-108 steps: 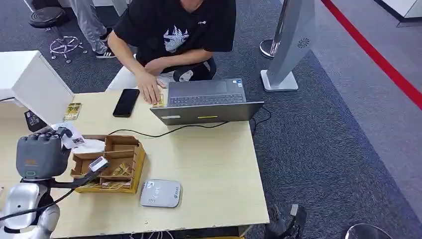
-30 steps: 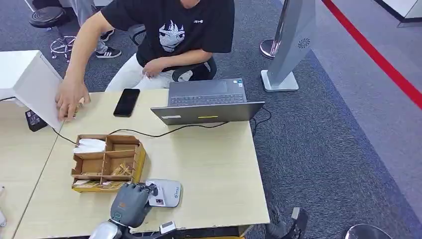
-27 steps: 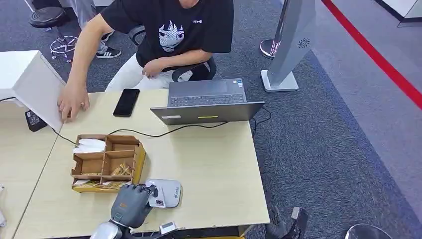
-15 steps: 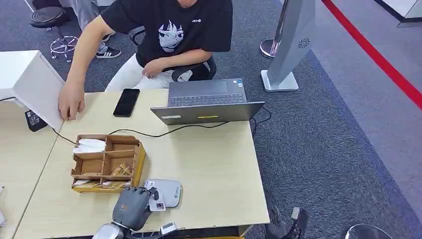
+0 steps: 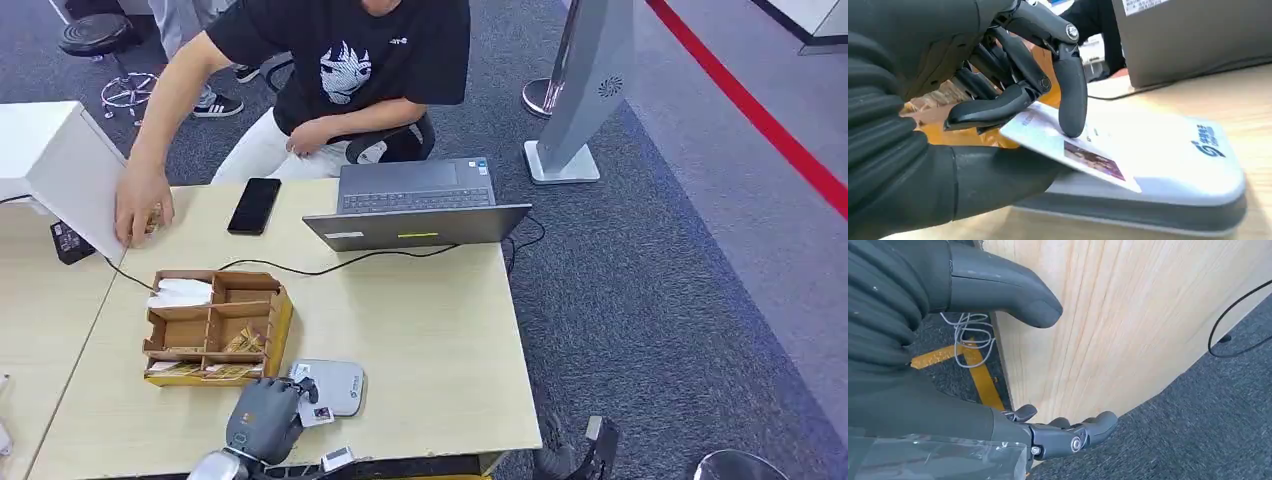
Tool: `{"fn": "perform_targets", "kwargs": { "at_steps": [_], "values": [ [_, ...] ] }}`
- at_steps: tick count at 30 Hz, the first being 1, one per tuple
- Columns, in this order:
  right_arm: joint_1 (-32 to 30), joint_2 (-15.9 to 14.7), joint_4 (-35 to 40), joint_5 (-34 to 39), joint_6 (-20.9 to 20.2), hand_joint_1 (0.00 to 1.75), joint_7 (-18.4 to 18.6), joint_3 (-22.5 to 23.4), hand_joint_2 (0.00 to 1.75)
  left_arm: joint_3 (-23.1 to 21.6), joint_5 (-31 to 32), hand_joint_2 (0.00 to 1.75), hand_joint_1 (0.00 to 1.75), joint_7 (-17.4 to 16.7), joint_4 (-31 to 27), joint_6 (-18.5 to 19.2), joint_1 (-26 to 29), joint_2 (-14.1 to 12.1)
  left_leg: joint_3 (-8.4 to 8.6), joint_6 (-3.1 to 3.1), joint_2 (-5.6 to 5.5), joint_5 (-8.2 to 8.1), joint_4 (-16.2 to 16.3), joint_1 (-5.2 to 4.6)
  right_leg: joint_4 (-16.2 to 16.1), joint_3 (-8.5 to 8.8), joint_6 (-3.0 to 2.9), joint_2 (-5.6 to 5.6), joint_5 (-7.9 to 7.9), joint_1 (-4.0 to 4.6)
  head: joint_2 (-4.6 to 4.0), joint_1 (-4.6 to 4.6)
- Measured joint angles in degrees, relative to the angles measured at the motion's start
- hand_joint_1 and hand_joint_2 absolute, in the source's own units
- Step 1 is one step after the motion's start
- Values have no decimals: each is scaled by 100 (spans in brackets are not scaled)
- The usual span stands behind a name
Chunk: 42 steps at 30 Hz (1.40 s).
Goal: Pass the card to the sensor for recognition and then transmit it.
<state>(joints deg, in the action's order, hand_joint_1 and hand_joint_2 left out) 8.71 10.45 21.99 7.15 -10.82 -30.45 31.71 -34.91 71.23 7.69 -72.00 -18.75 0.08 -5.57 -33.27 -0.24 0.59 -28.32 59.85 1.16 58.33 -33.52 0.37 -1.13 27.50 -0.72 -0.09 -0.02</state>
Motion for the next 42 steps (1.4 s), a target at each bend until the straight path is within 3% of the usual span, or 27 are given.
{"fn": "perform_targets", "kwargs": {
  "at_steps": [5,16,28,42],
  "values": [
    [-9,0,9,-15,0,0,-2,0,175,88,79,175,175,7,-390,-86,-109,-68,-1,0,-2,1,0,0,1,0,0,2,0,0,0,0],
    [-14,0,15,-114,-15,0,33,-66,175,680,-188,175,175,81,-1137,166,-916,-324,1,-3,1,3,0,1,6,0,-1,-1,-1,1,0,0],
    [-6,0,20,-146,-13,0,83,-227,175,1095,-507,175,175,-50,-947,365,-1672,-483,9,-7,22,5,-1,6,11,-6,-15,-24,-10,5,0,0],
    [-5,0,22,-138,-13,0,96,-313,175,1198,-582,175,175,-116,-643,380,-1908,-531,9,-11,49,7,-7,8,17,-19,-22,-51,-14,9,-2,0]
  ]
}}
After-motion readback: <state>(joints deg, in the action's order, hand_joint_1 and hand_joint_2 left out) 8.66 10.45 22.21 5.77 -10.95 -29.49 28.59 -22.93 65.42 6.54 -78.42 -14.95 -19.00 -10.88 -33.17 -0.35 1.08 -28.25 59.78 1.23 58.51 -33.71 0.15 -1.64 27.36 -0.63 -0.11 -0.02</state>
